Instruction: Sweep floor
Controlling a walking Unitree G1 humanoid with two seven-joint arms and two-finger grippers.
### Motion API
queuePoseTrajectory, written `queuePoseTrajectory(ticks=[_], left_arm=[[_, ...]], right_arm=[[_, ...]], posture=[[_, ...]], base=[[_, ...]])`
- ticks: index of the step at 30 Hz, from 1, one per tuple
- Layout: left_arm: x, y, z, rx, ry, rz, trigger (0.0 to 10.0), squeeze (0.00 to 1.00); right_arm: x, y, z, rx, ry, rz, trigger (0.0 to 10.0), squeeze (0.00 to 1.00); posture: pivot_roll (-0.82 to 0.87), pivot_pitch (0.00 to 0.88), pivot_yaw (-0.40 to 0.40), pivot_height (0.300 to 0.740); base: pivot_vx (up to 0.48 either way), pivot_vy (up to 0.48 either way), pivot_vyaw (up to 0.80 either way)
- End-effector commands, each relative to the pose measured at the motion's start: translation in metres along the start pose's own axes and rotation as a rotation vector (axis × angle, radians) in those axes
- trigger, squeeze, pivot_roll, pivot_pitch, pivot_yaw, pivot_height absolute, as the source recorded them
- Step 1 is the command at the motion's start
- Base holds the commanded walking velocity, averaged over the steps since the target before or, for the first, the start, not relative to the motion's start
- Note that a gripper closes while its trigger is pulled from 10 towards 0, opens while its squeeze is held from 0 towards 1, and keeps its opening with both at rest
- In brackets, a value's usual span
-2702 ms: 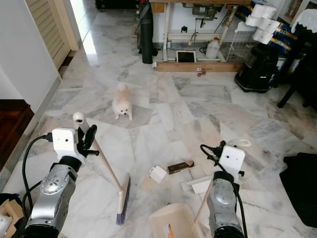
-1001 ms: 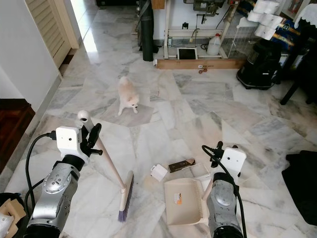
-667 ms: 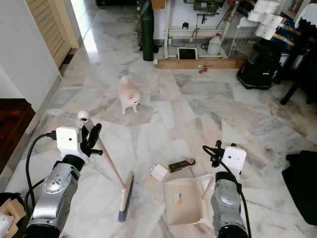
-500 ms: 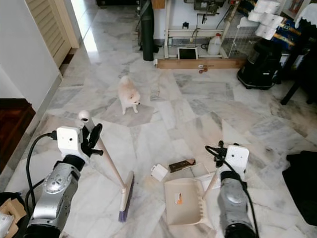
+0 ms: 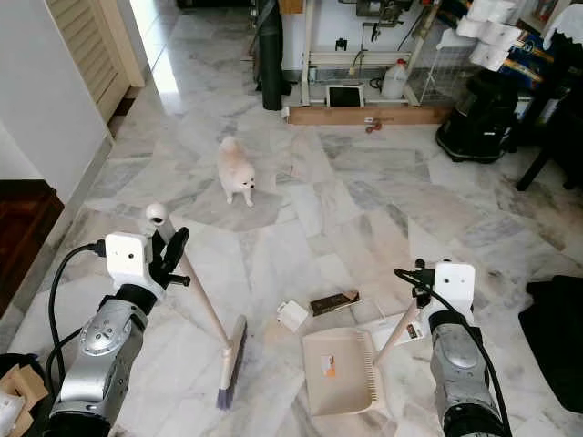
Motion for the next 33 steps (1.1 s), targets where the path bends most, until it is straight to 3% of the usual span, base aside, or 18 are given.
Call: queuePoseTrajectory(ticks=[1,18,19,20,33], left_arm=[[0.002,0.001,0.010,0.006,-0.031,-0.004,10.0,0.00],[0.002,0.001,0.010,0.008,-0.029,-0.007,10.0,0.00],[0.002,0.001,0.010,0.008,-0.029,-0.007,10.0,0.00],[0.002,0.001,0.010,0.008,-0.028,-0.007,10.0,0.00],[0.002,0.001,0.009,0.010,-0.024,-0.008,10.0,0.00]], right_arm=[[0.001,0.002,-0.004,-0.012,0.028,0.014,10.0,0.00],[-0.002,0.002,-0.020,-0.039,0.103,0.021,10.0,0.00],[-0.001,0.002,-0.019,-0.044,0.102,0.023,8.7,0.00],[-0.001,0.002,-0.019,-0.047,0.101,0.022,0.0,0.00],[0.000,0.008,-0.020,-0.053,0.105,0.044,0.0,0.00]], posture=[[0.04,0.080,0.005,0.740],[0.04,0.080,0.006,0.740],[0.04,0.079,0.006,0.740],[0.04,0.079,0.006,0.740],[0.04,0.072,0.005,0.740]], base=[[0.000,0.000,0.00],[0.000,0.000,0.00],[0.000,0.000,0.00],[0.000,0.000,0.00],[0.000,0.000,0.00]])
Point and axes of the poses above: a point about 5 cm out from each wrist's last joint towards the gripper, its own x axis pointing out of the wrist towards the gripper, its own z axis along the axis of the wrist's last joint, y = z × x, the point moved 5 cm from there along x, pointing out of the wrist towards the gripper, and after that the axes turned 4 degrees about x, right-handed, at the moved point
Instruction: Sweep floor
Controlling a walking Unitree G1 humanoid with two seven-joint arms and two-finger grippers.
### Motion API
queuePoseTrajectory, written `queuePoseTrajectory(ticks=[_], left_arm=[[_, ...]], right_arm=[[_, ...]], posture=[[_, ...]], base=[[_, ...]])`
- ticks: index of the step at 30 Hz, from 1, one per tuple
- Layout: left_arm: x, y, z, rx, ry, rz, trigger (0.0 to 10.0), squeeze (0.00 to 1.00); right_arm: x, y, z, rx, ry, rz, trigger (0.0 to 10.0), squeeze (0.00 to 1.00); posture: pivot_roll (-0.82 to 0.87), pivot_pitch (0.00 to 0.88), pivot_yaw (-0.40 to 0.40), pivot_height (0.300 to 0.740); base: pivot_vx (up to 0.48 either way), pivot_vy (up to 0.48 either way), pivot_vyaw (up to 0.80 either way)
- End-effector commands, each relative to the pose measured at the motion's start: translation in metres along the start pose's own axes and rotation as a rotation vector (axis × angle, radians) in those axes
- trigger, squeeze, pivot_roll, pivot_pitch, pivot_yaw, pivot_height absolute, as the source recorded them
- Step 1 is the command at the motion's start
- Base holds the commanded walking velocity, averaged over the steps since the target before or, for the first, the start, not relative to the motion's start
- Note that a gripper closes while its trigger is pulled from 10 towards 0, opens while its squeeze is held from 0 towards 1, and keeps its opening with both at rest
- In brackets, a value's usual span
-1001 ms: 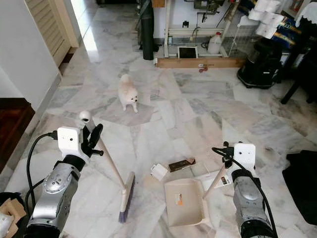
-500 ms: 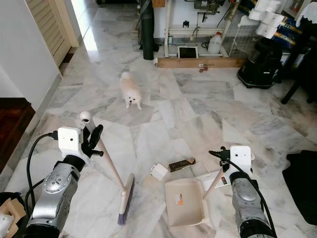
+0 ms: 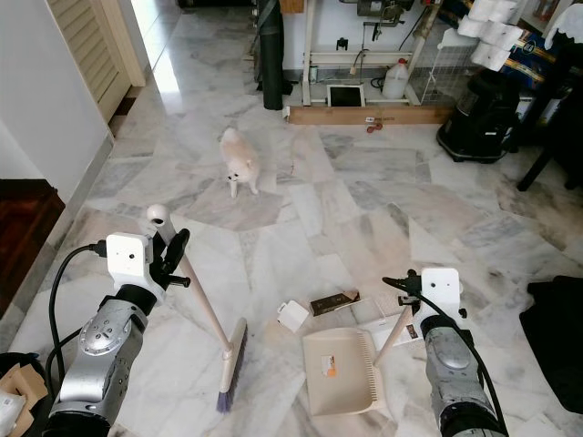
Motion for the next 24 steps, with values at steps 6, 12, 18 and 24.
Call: queuePoseTrajectory(ticks=[6,12,18,24], left_arm=[[0.002,0.001,0.010,0.011,-0.036,-0.004,10.0,0.00],[0.003,0.001,0.010,0.012,-0.034,-0.005,10.0,0.00],[0.003,0.001,0.010,0.013,-0.034,-0.004,10.0,0.00],[0.003,0.001,0.010,0.013,-0.033,-0.005,10.0,0.00]], right_arm=[[0.000,0.001,-0.005,-0.021,0.024,0.005,0.0,0.00],[0.000,0.005,-0.004,-0.016,0.020,0.011,0.0,0.00],[0.002,0.006,-0.001,-0.011,0.008,0.004,0.0,0.00],[0.006,0.011,0.014,0.003,-0.043,0.008,0.0,0.00]], posture=[[0.04,0.068,0.006,0.740],[0.04,0.068,0.006,0.740],[0.04,0.071,0.005,0.740],[0.04,0.071,0.005,0.740]], base=[[0.000,0.000,0.00],[0.000,0.000,0.00],[0.000,0.000,0.00],[0.000,0.000,0.00]])
Point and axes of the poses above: a point about 5 cm out from each wrist's last joint towards the gripper, its own x axis pointing out of the wrist towards the gripper, its own z axis along the axis of the wrist's last joint, y = z × x, the point moved 5 cm from there along x, pointing out of the wrist towards the gripper, and after that the axes turned 4 degrees about x, right-handed, at the moved point
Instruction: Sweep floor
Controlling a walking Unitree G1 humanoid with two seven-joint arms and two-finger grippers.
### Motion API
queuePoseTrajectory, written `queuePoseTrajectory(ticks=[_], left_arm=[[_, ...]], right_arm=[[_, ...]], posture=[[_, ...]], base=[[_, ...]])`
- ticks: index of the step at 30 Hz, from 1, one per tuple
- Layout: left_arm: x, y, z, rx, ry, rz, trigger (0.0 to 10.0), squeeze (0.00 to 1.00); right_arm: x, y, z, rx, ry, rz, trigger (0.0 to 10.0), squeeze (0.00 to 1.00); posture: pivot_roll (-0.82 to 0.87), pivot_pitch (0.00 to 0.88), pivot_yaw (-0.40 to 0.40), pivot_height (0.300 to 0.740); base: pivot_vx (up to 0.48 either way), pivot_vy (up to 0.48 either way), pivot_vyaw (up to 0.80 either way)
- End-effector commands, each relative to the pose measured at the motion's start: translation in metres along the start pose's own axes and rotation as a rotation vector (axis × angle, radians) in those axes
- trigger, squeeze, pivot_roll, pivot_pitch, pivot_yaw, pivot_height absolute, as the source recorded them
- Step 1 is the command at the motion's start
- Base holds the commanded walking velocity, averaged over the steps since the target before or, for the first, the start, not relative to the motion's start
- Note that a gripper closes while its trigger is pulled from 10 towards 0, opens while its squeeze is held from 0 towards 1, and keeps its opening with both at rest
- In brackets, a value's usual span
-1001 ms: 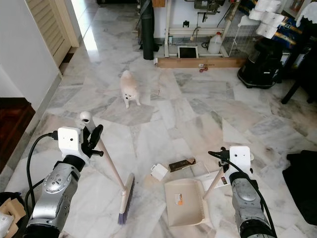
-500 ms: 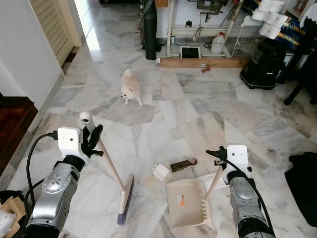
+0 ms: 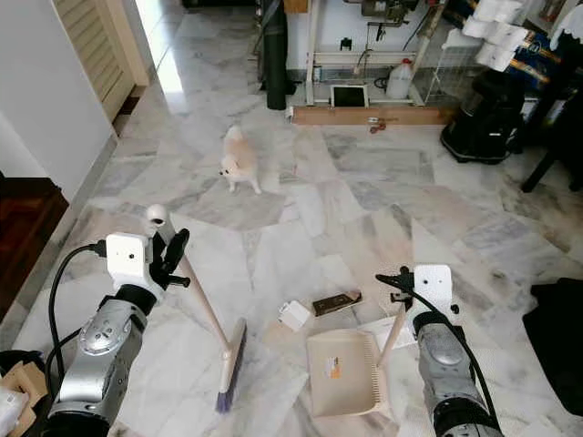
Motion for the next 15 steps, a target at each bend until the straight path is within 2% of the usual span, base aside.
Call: queuePoseTrajectory(ticks=[1,15], left_arm=[[0.003,0.001,0.010,0.010,-0.035,-0.004,10.0,0.00],[0.003,0.002,0.010,0.013,-0.033,-0.001,10.0,0.00]], right_arm=[[0.003,0.001,0.010,-0.009,-0.032,-0.003,0.0,0.00],[0.009,0.009,0.031,0.031,-0.095,0.001,0.0,0.00]], posture=[[0.04,0.071,0.005,0.740],[0.04,0.072,0.001,0.740]], base=[[0.000,0.000,0.00],[0.000,0.000,0.00]])
Point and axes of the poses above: a point about 5 cm out from each wrist's last joint towards the gripper, its own x axis pointing out of the wrist towards the gripper, its own z axis along the axis of the wrist's last joint, y = z × x, the point moved 5 cm from there along x, pointing out of the wrist towards the gripper, and after that the axes turned 4 degrees about x, right-handed, at the moved point
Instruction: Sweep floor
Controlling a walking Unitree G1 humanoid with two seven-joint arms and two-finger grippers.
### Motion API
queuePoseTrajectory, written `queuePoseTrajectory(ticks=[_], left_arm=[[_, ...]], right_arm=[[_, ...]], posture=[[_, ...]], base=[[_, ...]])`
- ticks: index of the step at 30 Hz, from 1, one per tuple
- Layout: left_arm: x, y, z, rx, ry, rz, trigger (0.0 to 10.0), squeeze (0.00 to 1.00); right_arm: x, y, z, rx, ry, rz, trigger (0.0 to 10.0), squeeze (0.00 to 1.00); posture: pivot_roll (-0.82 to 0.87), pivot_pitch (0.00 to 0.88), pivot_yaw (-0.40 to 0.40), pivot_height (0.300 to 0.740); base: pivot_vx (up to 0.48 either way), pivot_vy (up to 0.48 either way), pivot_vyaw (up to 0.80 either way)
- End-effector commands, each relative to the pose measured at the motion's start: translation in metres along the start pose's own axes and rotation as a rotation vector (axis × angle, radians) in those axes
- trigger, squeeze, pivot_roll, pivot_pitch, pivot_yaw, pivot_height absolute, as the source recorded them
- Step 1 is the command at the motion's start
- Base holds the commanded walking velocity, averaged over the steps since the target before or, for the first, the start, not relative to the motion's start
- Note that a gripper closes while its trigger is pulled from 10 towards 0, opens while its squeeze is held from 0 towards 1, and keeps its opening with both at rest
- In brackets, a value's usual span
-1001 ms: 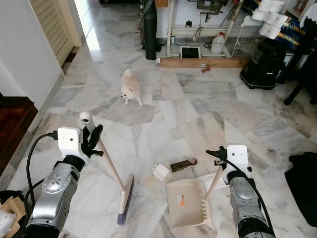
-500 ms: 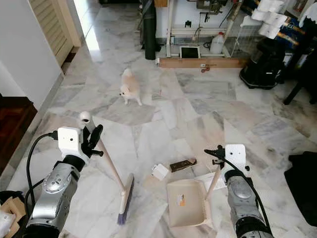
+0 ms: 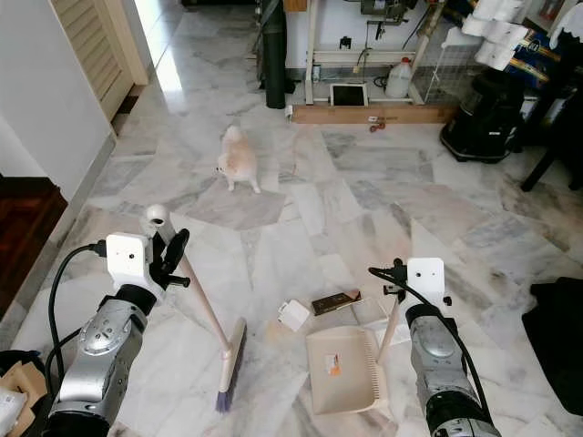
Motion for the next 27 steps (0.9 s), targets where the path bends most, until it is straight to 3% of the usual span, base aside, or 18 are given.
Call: queuePoseTrajectory(ticks=[1,6,10,11,12,13,14,27], left_arm=[[0.003,0.002,0.011,0.012,-0.034,-0.002,10.0,0.00],[0.003,0.002,0.011,0.012,-0.034,-0.003,10.0,0.00],[0.004,0.002,0.011,0.013,-0.036,-0.003,10.0,0.00],[0.004,0.002,0.012,0.013,-0.038,-0.003,10.0,0.00],[0.004,0.002,0.012,0.013,-0.039,-0.003,10.0,0.00],[0.004,0.002,0.013,0.013,-0.040,-0.003,10.0,0.00],[0.004,0.002,0.014,0.013,-0.043,-0.002,10.0,0.00],[0.006,0.011,0.017,0.020,-0.062,0.055,10.0,0.00]], right_arm=[[0.007,0.002,0.022,0.026,-0.069,-0.008,0.0,0.00],[0.008,0.008,0.032,0.056,-0.097,0.010,0.0,0.00],[0.011,0.023,0.054,0.125,-0.157,0.042,0.0,0.00],[0.011,0.024,0.060,0.154,-0.172,0.031,3.0,0.00],[0.011,0.023,0.063,0.156,-0.180,0.024,8.4,0.00],[0.011,0.023,0.064,0.154,-0.186,0.020,8.4,0.00],[0.011,0.023,0.068,0.155,-0.200,0.019,10.0,0.00],[-0.001,0.031,0.075,0.174,-0.241,0.000,10.0,0.00]], posture=[[0.04,0.072,0.001,0.740],[0.04,0.072,0.001,0.740],[0.04,0.073,0.000,0.740],[0.04,0.073,0.001,0.740],[0.04,0.073,0.000,0.740],[0.04,0.073,0.000,0.740],[0.04,0.071,0.000,0.740],[0.04,0.062,-0.001,0.740]], base=[[0.000,0.000,0.00],[0.000,0.000,0.00],[0.000,0.000,0.00],[0.000,0.000,0.00],[0.000,0.000,0.00],[0.000,0.000,0.00],[0.000,0.000,0.00],[0.000,0.000,0.00]])
Point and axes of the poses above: a point about 5 cm out from each wrist's last joint towards the gripper, its own x axis pointing out of the wrist towards the gripper, its own z axis along the axis of the wrist's last joint, y = z × x, the point moved 5 cm from there along x, pointing out of the wrist towards the gripper, and after that the axes turned 4 degrees about x, right-handed, at the moved point
